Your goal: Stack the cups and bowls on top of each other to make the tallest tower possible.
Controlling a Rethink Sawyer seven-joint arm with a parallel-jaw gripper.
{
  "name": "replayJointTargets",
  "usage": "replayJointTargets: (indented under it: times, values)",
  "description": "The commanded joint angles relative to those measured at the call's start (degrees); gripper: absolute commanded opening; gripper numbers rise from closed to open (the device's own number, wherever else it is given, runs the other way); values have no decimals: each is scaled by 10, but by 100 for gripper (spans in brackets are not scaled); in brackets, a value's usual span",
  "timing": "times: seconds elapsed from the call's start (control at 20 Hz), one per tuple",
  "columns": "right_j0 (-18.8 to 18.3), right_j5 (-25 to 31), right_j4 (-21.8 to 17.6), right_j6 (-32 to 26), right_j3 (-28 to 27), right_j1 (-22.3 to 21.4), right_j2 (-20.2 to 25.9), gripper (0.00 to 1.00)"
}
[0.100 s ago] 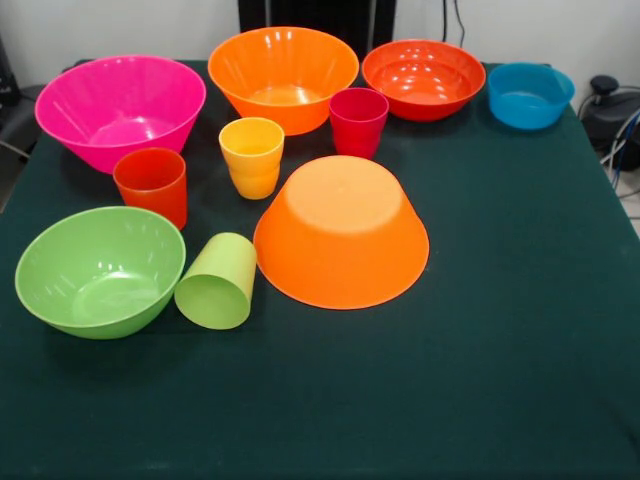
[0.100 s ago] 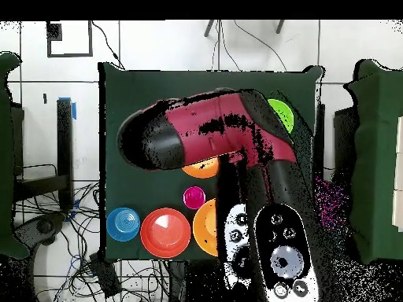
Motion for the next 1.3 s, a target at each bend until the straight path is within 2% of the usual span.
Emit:
replayJointTargets:
  times: [0.05, 0.3, 0.5, 0.75, 0.85, 1.05, 1.15, 1.3]
  values:
    - [-11, -20, 7, 20, 69, 41, -29, 100]
    - [-17, -29, 13, 13, 81, 45, -28, 100]
    - [-10, -20, 15, 17, 96, 24, -36, 100]
    - [-13, -17, 18, 10, 106, 20, -37, 100]
    - [-11, -30, 12, 14, 114, 21, -40, 100]
    - [-20, -38, 29, 24, 147, 23, -46, 100]
    - [-21, -45, 41, 43, 164, 25, -54, 100]
    - [-6, -63, 84, 142, 195, 23, -93, 100]
